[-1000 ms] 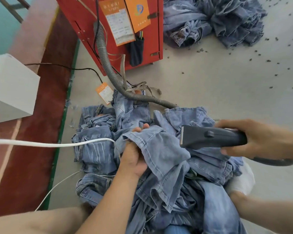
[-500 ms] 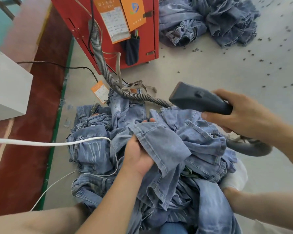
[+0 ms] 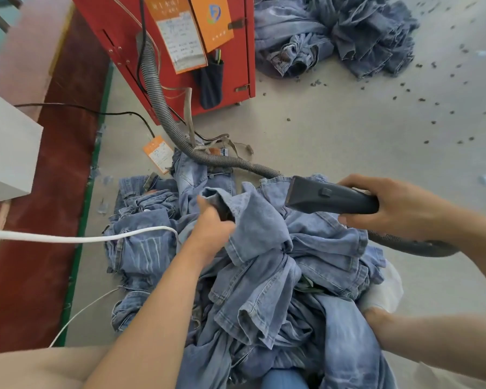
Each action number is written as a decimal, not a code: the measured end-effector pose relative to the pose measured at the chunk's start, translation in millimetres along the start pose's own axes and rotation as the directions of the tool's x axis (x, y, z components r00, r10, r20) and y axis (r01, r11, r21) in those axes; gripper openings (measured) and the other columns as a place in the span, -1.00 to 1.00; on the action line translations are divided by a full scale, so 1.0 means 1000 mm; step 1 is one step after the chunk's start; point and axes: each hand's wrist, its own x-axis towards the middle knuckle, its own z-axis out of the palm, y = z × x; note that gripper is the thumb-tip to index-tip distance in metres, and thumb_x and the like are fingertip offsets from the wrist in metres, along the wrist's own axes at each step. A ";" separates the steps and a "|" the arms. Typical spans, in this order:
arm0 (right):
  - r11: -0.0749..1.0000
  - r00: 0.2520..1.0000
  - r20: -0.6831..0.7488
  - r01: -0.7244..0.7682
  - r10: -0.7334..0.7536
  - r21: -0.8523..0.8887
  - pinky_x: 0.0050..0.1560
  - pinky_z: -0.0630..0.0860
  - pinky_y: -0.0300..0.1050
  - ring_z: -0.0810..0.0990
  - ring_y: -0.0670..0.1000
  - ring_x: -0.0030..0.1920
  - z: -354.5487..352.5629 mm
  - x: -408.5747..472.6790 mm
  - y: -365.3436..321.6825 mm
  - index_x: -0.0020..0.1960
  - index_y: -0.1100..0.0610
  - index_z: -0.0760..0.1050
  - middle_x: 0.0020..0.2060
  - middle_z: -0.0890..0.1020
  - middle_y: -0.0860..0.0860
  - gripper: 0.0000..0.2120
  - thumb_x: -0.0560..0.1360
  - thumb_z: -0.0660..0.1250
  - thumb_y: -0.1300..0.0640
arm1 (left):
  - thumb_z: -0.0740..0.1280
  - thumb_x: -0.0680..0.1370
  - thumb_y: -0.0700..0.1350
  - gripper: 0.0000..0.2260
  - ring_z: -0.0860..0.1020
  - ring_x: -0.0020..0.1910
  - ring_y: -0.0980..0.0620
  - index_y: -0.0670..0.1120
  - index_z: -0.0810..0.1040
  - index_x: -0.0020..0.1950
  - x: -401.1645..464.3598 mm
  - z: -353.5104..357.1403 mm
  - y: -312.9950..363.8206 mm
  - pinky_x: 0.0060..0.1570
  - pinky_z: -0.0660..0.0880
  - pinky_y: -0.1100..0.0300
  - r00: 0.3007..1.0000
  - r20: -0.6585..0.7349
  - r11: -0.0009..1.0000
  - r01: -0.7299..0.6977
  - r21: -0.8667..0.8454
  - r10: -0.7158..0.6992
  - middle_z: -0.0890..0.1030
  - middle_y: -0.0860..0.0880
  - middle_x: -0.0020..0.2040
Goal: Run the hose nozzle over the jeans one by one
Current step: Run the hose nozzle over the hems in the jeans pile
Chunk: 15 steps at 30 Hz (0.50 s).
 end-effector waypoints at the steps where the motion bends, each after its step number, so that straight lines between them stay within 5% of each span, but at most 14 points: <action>1: 1.000 1.000 0.001 -0.003 0.003 0.006 -0.28 0.46 -0.24 0.63 -0.19 -0.24 -0.005 -0.001 0.001 0.14 -0.37 0.46 -0.17 0.66 -0.28 -0.66 0.46 0.51 -0.12 | 0.37 0.52 -0.33 -0.37 0.57 0.14 0.21 0.08 0.17 0.44 0.009 -0.002 -0.006 -0.20 0.52 0.46 0.992 0.116 0.989 -0.054 0.137 0.038 0.53 0.08 0.21; 3: 0.999 1.000 0.000 -0.010 0.010 0.046 -0.35 0.50 -0.29 0.63 -0.16 -0.33 -0.016 -0.005 0.005 0.16 -0.34 0.48 -0.22 0.67 -0.22 -0.67 0.48 0.51 -0.10 | 0.50 0.47 -0.18 -0.03 0.44 0.30 0.39 0.52 -0.08 0.47 0.007 0.003 0.001 0.05 0.48 0.47 0.937 0.334 0.935 -0.203 0.289 0.099 0.35 0.29 0.40; 5: 0.992 0.997 -0.063 -0.034 0.042 0.118 -0.43 0.50 -0.31 0.59 -0.12 -0.45 -0.026 -0.007 0.010 0.14 -0.29 0.52 -0.34 0.65 -0.12 -0.71 0.49 0.52 -0.06 | 0.57 0.42 -0.10 0.05 0.40 0.40 0.27 0.57 -0.11 0.50 0.011 0.010 0.006 0.26 0.46 0.23 0.904 0.413 0.886 -0.278 0.370 0.111 0.32 0.23 0.47; 7: 0.984 0.987 -0.140 -0.059 0.083 0.170 -0.52 0.43 -0.33 0.54 -0.11 -0.53 -0.034 -0.007 0.017 0.08 -0.25 0.53 -0.44 0.62 -0.02 -0.77 0.50 0.51 -0.04 | 0.60 0.42 -0.04 -0.25 0.48 0.32 0.25 0.34 0.35 0.49 0.018 0.020 0.008 0.16 0.46 0.23 0.878 0.465 0.812 -0.349 0.467 0.111 0.51 0.21 0.34; 8: 0.980 0.982 -0.163 -0.068 0.099 0.188 -0.54 0.41 -0.32 0.52 -0.10 -0.56 -0.037 -0.007 0.021 0.05 -0.23 0.53 -0.47 0.61 0.01 -0.79 0.51 0.50 -0.03 | 0.60 0.43 0.00 -0.60 0.59 0.12 0.21 0.17 0.60 0.22 0.021 0.024 0.009 -0.01 0.48 0.20 0.892 0.428 0.748 -0.384 0.541 0.149 0.65 0.18 0.11; 9: 0.977 0.978 -0.176 -0.073 0.109 0.202 -0.55 0.41 -0.32 0.52 -0.09 -0.57 -0.039 -0.006 0.024 0.03 -0.23 0.53 -0.48 0.60 0.03 -0.81 0.51 0.50 -0.02 | 0.58 0.45 0.06 -0.84 0.62 -0.11 0.14 0.08 0.65 -0.08 0.024 0.027 0.010 -0.17 0.46 0.12 0.918 0.324 0.711 -0.384 0.589 0.227 0.67 0.10 -0.14; 12: 0.976 0.978 -0.168 -0.086 0.121 0.201 -0.56 0.40 -0.32 0.51 -0.10 -0.58 -0.039 -0.005 0.028 0.05 -0.24 0.52 -0.48 0.61 0.03 -0.80 0.51 0.50 -0.04 | 0.41 0.56 0.21 -0.49 0.49 -0.41 -0.05 -0.02 0.46 -0.49 0.034 0.026 0.004 -0.32 0.39 0.04 0.948 -0.166 0.847 -0.152 0.509 0.270 0.50 0.01 -0.49; 15: 0.981 0.988 -0.113 -0.081 0.101 0.176 -0.52 0.43 -0.32 0.52 -0.12 -0.55 -0.031 -0.002 0.030 0.07 -0.29 0.52 -0.46 0.61 -0.04 -0.75 0.50 0.50 -0.05 | 0.29 0.62 0.23 -0.49 0.52 -0.35 -0.06 -0.07 0.47 -0.41 0.039 0.025 0.013 -0.22 0.49 0.00 0.923 -0.369 0.935 0.030 0.354 0.111 0.55 -0.03 -0.41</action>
